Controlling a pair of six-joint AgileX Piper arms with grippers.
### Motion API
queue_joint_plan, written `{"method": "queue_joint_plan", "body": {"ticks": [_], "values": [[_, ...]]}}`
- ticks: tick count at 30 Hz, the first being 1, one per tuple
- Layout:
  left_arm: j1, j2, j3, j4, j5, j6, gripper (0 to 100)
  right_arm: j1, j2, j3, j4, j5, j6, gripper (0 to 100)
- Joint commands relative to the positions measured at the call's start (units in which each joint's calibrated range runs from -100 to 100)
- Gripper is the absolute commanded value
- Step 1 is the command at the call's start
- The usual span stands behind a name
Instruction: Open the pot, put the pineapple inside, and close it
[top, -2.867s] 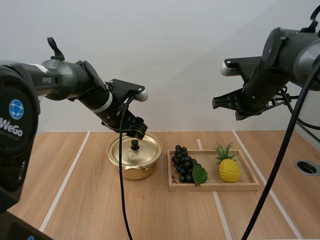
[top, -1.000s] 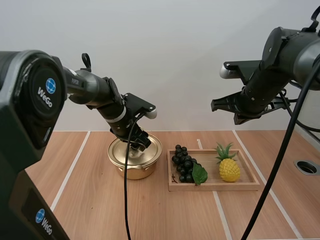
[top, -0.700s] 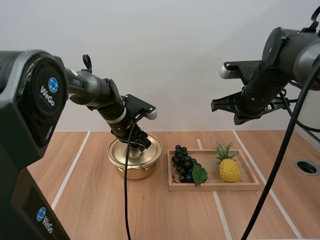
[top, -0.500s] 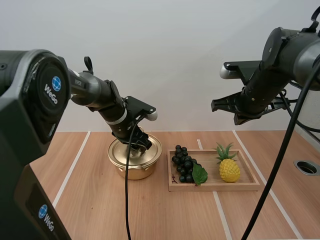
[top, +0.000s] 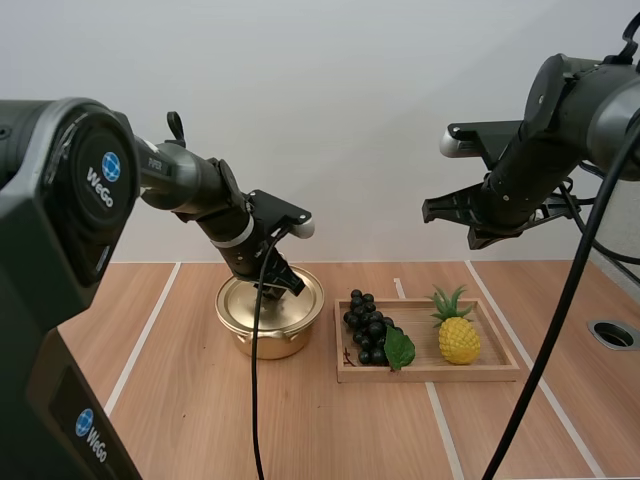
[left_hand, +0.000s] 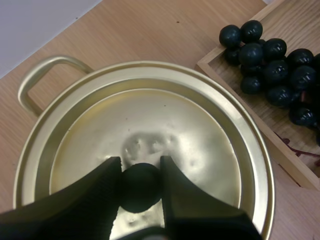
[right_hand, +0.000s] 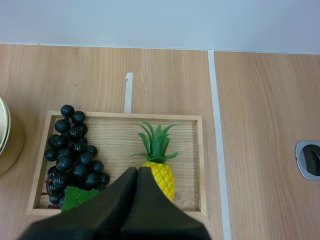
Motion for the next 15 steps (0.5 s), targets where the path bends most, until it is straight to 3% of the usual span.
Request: {"method": "queue_joint_plan", "body": {"ticks": [1,9,15], "values": [[-0.16,-0.4,-0.2,1.2,2.6,0.1,0,-0.2,-0.4,0.1,0.1,-0.8,0.1,0],[-0.16,-9.8,-9.1,1.4,10.0,-0.1,0,-0.2,-0.4,0.1,0.1,-0.2,0.1,0],[-0.16,-21.5,-20.2,1.4,10.2,-4.5,0,-0.2,-0.4,0.1,0.0,-5.2,0.1,0]]}}
